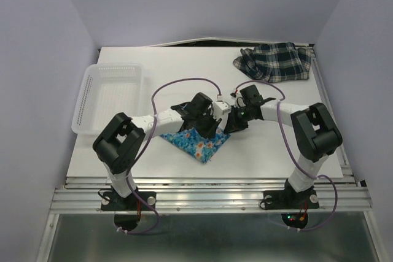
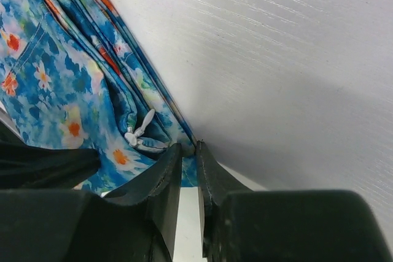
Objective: Fold and stack the skirts
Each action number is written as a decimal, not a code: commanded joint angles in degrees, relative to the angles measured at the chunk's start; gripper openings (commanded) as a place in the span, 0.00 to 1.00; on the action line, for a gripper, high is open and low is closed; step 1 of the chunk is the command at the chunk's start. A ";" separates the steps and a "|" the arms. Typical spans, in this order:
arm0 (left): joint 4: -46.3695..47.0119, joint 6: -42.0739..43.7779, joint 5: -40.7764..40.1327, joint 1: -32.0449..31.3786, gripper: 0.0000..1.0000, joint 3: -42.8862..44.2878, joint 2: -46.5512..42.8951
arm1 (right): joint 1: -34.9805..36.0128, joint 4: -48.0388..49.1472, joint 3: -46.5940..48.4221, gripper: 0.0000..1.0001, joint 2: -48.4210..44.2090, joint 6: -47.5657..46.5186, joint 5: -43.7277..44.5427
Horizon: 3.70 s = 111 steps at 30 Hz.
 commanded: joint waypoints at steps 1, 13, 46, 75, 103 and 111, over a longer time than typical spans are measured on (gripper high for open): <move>2.28 0.22 1.05 -0.65 0.13 3.17 -0.12 | -0.11 0.73 1.06 0.21 1.47 -0.92 -0.29; -3.17 0.57 3.60 -0.04 0.01 9.85 7.96 | -0.11 0.65 1.23 0.20 0.07 -0.92 -1.35; 13.27 -19.22 13.97 21.68 0.53 -9.93 -18.14 | 3.16 -13.48 14.65 0.41 12.89 -28.58 -9.36; -1.38 15.21 6.02 18.34 0.78 18.26 -1.57 | -10.92 -9.64 16.97 0.64 4.37 -10.58 -6.71; 1.31 12.96 12.48 21.24 0.89 28.65 14.82 | -10.92 1.95 26.81 0.19 18.53 -10.14 -15.58; 5.44 17.88 17.65 21.94 0.96 28.48 17.10 | -10.92 3.02 25.58 0.01 13.09 -19.72 -20.25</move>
